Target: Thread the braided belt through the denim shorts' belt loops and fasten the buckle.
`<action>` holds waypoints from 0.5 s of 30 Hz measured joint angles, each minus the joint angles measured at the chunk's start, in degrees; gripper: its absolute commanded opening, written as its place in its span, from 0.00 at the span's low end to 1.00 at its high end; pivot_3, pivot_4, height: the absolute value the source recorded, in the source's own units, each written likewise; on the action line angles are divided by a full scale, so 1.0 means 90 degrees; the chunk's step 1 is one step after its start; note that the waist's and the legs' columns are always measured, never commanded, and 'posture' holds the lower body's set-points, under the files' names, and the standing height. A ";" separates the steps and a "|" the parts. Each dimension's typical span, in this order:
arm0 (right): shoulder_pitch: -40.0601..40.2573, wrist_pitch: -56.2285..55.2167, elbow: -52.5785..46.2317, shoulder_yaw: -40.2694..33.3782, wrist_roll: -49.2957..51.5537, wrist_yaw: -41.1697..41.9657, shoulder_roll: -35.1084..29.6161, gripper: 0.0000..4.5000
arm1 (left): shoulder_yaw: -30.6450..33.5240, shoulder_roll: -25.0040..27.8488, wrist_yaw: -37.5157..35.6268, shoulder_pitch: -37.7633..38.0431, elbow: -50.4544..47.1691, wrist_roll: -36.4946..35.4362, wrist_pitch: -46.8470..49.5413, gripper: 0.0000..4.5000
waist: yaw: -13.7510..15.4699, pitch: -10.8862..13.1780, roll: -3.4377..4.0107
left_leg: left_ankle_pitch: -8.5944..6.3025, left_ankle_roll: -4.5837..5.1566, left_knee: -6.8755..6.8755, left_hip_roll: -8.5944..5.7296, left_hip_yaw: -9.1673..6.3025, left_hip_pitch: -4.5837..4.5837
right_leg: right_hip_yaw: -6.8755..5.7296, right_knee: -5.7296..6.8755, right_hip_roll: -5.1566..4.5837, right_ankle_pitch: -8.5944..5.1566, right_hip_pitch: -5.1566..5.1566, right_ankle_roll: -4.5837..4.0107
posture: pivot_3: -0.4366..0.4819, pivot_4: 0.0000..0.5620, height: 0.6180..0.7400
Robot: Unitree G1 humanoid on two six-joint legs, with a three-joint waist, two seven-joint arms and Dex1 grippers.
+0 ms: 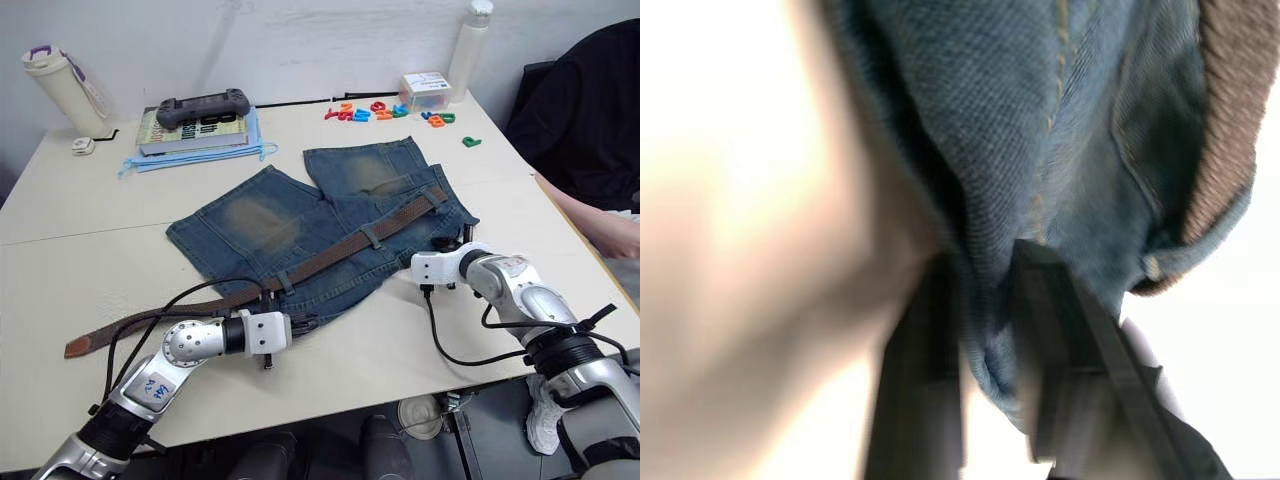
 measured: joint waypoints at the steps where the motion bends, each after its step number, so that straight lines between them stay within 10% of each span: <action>1: 0.0048 0.0029 -0.0098 -0.0053 0.0020 0.0060 0.0029 0.00 | 0.0025 0.0062 0.0001 0.0015 -0.0018 0.0009 -0.0020 0.00 | -0.0008 0.0000 0.0001 | 0.0000 -0.0001 -0.0001 0.0003 -0.0001 -0.0004 | -0.0001 0.0000 0.0001 0.0000 -0.0004 0.0000 | 0.48 0.27 0.79; 15: 0.0969 0.2138 -0.3350 -0.0145 0.0131 0.1457 0.1871 0.00 | 0.1583 0.2006 0.0520 -0.0341 0.2628 0.0240 -0.2021 0.00 | -0.0094 0.0010 0.0018 | 0.0012 -0.0033 -0.0012 0.0008 -0.0009 -0.0046 | -0.0005 0.0047 0.0006 -0.0010 -0.0086 -0.0020 | 0.48 0.27 0.79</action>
